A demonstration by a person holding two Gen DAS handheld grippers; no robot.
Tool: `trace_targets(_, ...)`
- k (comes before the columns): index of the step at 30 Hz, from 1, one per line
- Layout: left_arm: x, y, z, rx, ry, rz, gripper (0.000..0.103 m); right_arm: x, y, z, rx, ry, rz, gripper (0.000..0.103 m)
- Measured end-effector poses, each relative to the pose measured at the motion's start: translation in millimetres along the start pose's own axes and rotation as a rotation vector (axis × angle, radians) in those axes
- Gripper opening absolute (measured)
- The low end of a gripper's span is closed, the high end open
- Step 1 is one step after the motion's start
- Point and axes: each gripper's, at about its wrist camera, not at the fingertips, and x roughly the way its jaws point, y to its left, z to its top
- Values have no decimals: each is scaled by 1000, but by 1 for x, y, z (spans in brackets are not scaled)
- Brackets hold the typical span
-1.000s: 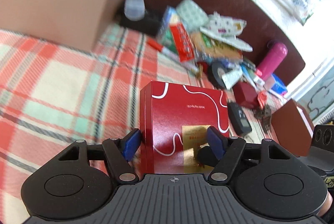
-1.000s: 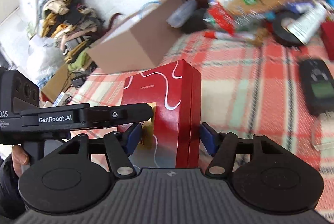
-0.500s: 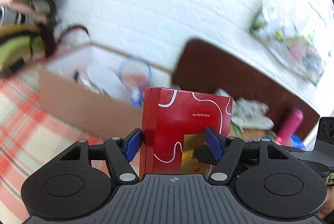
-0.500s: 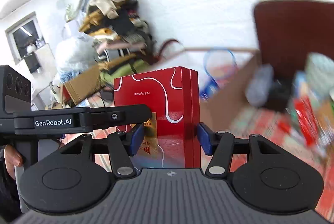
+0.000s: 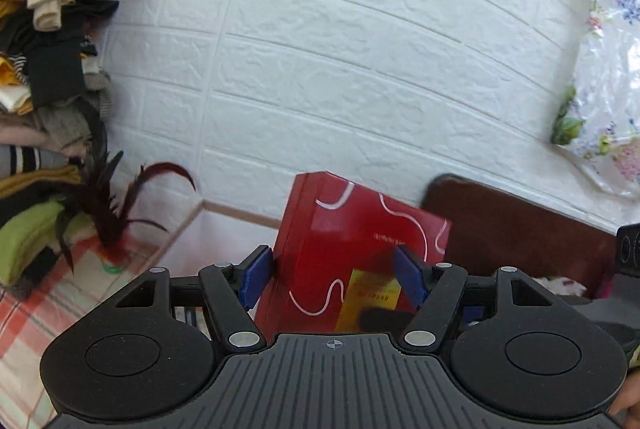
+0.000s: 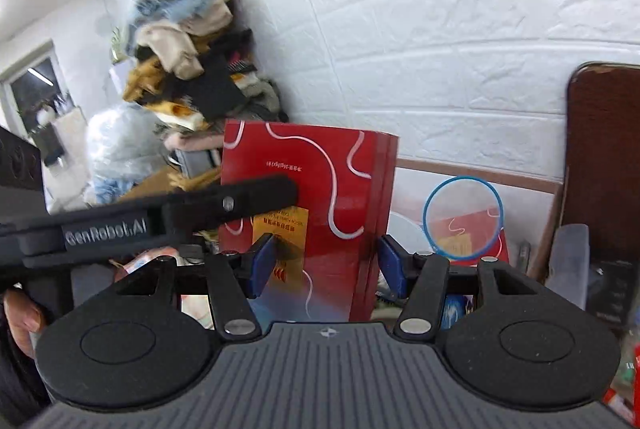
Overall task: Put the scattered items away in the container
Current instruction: 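Carry the red gift box over the cardboard box and release it inside, then move both grippers back to the black luggage scale on the table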
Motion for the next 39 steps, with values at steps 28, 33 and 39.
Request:
trace_targets(28,16,-3,-56,137,177,160,94,-8,-20,-44,50,-63,-63,71)
trace_targets(33,-16,-44,-73,141,159,125,95,-63,-16,-68,55,-141,-111,77)
trace_targets(39,-38,-100,-108,136,173,51,97,-134,-22,-101,75,-193,-196,85)
